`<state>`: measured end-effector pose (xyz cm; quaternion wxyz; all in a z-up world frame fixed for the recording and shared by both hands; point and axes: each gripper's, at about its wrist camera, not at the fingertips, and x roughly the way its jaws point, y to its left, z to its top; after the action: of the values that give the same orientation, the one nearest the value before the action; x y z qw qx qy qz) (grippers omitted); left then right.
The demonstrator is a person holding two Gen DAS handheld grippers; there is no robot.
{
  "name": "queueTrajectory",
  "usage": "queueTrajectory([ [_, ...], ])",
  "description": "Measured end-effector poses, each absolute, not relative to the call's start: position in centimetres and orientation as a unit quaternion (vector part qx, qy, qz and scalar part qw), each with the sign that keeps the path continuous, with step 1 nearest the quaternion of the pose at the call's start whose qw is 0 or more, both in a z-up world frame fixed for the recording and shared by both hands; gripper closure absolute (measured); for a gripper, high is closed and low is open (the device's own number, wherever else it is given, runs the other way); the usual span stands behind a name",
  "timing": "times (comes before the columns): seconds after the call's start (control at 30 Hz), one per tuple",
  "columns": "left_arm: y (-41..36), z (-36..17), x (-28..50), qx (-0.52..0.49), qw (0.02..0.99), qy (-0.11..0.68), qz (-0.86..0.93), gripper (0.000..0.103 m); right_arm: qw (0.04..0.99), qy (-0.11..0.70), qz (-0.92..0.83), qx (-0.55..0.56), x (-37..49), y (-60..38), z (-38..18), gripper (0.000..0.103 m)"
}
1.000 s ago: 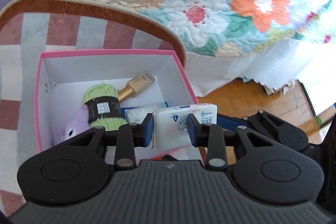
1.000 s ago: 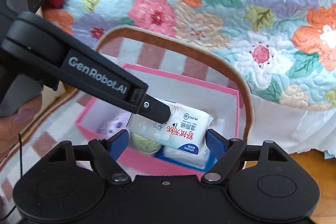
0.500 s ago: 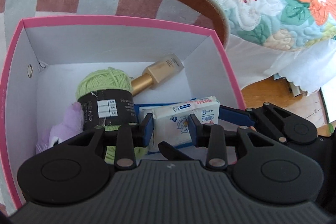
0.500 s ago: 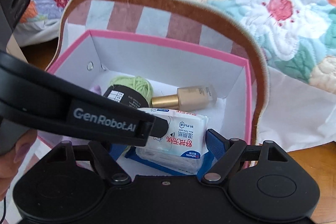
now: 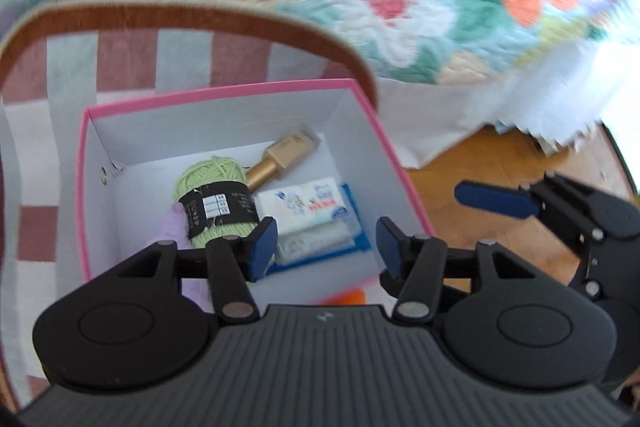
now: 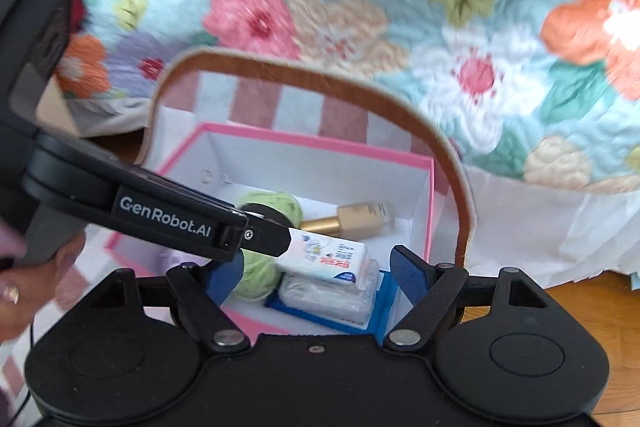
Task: Organize objects
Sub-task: 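Open the left gripper to release the wipes pack in the box, then withdraw the left tool and move to the orange sponge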
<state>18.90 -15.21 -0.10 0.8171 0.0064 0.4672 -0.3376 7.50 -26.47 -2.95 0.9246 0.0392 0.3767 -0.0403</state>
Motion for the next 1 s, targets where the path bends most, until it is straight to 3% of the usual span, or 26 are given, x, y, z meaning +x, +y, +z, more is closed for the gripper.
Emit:
queueTrajectory([
  [0.13, -14.2, 2.1, 15.8, 0.02, 0.809, 0.463, -0.363, 0.04, 0.935, 0.353, -0.018, 0.022, 4.0, -24.9, -0.5, 0.009],
  [0.4, -12.3, 1.1, 10.6, 0.032, 0.81, 0.45, -0.374, 0.03, 0.952, 0.306, -0.02, 0.018, -1.6, -22.7, -1.2, 0.007],
  [0.67, -11.2, -4.3, 10.0, 0.011, 0.806, 0.469, -0.362, 0.027, 0.925, 0.371, -0.019, 0.075, -2.1, -23.9, -6.9, 0.007],
  [0.83, -11.3, -7.6, 10.8, -0.006, 0.815, 0.472, -0.336, 0.027, 0.911, 0.409, -0.022, 0.042, -0.5, -23.7, -10.0, 0.007],
  [1.0, -12.4, -9.7, 11.6, -0.023, 0.816, 0.46, -0.349, 0.03, 0.895, 0.441, -0.017, 0.061, 1.5, -24.4, -13.2, 0.013],
])
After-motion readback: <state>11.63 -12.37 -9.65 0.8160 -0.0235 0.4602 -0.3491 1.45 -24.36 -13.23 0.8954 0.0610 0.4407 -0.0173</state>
